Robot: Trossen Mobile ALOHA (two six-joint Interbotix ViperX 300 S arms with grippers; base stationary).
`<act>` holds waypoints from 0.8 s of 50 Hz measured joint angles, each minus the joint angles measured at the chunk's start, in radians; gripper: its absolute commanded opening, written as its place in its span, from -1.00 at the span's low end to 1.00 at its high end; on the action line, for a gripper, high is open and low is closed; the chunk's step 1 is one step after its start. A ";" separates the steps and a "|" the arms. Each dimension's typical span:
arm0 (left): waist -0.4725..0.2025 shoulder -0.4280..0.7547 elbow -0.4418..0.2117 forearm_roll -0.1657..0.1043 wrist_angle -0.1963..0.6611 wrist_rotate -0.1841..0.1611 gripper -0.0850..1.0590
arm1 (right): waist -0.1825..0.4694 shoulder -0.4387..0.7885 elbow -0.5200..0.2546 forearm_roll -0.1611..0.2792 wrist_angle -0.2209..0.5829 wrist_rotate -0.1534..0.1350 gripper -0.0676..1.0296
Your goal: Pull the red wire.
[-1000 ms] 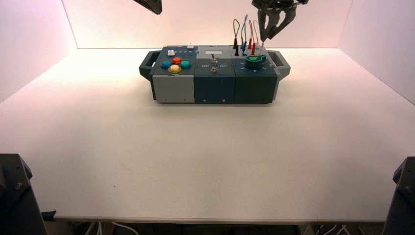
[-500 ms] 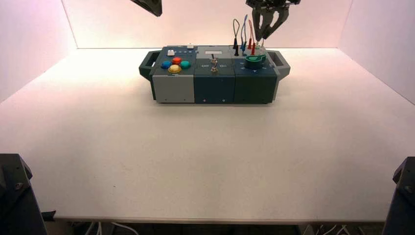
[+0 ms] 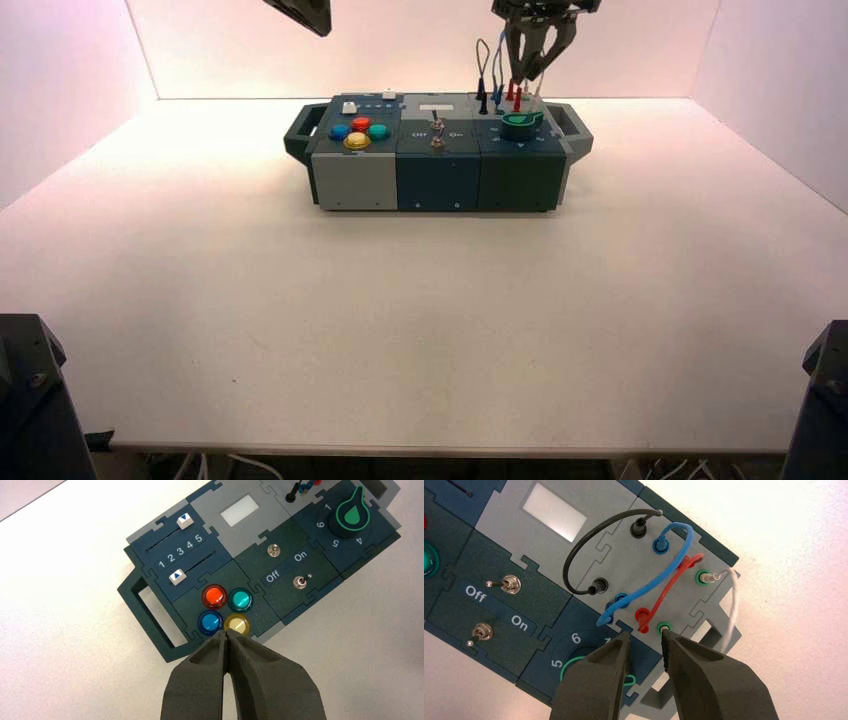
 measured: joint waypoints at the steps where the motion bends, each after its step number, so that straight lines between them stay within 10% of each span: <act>1: 0.000 -0.002 0.000 0.000 0.000 0.000 -0.91 | 0.000 0.003 -0.003 0.000 0.000 0.000 -0.22; 40: 0.000 0.000 0.000 0.002 0.003 0.000 -0.91 | 0.011 0.081 -0.035 -0.029 0.012 0.000 -0.22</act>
